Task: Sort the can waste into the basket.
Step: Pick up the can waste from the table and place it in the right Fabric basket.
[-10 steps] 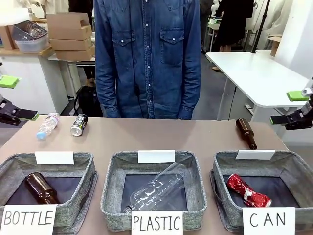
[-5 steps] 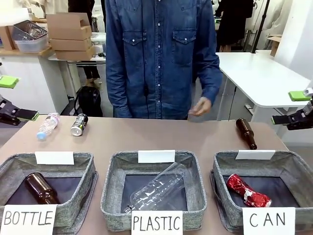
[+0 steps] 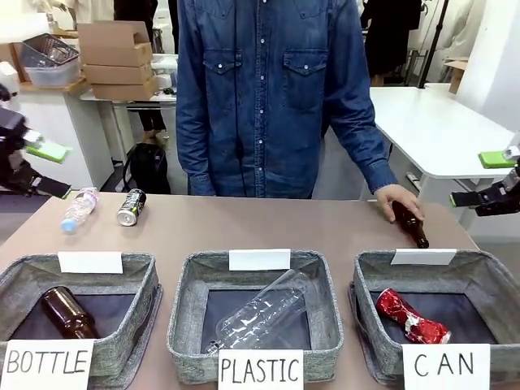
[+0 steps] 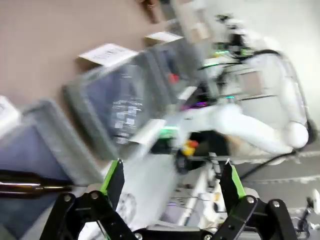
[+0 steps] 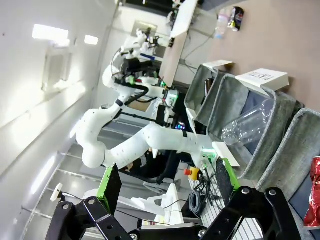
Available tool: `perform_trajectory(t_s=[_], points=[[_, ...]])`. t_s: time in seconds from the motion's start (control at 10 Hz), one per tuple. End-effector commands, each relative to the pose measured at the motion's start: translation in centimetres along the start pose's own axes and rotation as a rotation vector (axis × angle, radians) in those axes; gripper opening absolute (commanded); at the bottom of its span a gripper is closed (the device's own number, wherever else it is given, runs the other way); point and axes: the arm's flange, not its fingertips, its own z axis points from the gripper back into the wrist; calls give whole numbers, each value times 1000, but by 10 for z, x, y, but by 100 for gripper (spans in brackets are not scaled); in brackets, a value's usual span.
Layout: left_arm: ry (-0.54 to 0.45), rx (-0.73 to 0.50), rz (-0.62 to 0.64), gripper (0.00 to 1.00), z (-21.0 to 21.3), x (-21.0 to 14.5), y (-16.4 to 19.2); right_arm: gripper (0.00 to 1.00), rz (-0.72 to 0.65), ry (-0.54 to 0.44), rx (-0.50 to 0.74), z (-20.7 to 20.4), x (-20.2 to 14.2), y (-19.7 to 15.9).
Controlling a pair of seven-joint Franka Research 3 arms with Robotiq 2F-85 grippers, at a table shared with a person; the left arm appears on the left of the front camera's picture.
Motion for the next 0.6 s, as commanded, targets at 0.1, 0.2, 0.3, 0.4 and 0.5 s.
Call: perform_trajectory(t_s=[0.1,0.2,0.3,0.4,0.5], points=[[154,768,165,100,-26,86,66,100,27,6,3,2,1,1],[176,860,212,100,-30,105,93,100,27,6,3,2,1,1],[177,893,263,100,-30,118,120,100,27,6,3,2,1,1],[83,864,269,100,-24,129,142,100,27,6,3,2,1,1],[-76,630,416,100,-15,137,142,100,27,6,3,2,1,1]])
